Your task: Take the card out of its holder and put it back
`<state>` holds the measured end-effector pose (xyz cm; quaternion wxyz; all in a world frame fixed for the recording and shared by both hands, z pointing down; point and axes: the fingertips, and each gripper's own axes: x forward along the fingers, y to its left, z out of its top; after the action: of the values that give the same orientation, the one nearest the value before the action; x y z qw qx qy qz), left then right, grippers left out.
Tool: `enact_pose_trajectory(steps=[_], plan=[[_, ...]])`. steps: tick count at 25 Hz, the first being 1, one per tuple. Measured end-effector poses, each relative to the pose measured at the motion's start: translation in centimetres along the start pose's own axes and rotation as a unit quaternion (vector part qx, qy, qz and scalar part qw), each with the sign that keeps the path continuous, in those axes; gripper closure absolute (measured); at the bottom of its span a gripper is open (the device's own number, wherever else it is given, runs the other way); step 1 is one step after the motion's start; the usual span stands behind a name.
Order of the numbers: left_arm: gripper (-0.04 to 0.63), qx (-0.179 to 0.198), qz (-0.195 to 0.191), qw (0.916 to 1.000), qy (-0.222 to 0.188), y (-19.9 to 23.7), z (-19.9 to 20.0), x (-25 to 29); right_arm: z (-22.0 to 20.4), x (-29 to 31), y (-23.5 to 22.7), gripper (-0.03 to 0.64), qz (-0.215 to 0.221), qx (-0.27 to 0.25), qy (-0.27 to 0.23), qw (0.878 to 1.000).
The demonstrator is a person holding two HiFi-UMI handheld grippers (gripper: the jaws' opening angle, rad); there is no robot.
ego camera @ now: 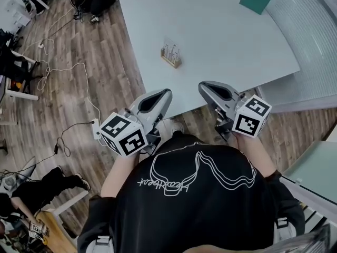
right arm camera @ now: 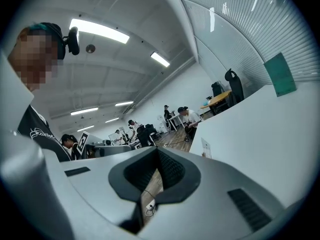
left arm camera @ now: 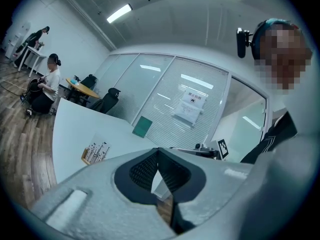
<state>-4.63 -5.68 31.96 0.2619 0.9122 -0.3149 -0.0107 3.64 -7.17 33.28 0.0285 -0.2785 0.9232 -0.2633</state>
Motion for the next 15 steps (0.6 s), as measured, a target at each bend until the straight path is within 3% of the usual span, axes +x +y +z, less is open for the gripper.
enact_pose_trajectory(steps=[15], plan=[[0.583,-0.015,0.001,0.9993,0.035,9.2,2.1,4.3,1.4,6.5,-7.3,0.607,-0.034,0.006,0.015,0.999]])
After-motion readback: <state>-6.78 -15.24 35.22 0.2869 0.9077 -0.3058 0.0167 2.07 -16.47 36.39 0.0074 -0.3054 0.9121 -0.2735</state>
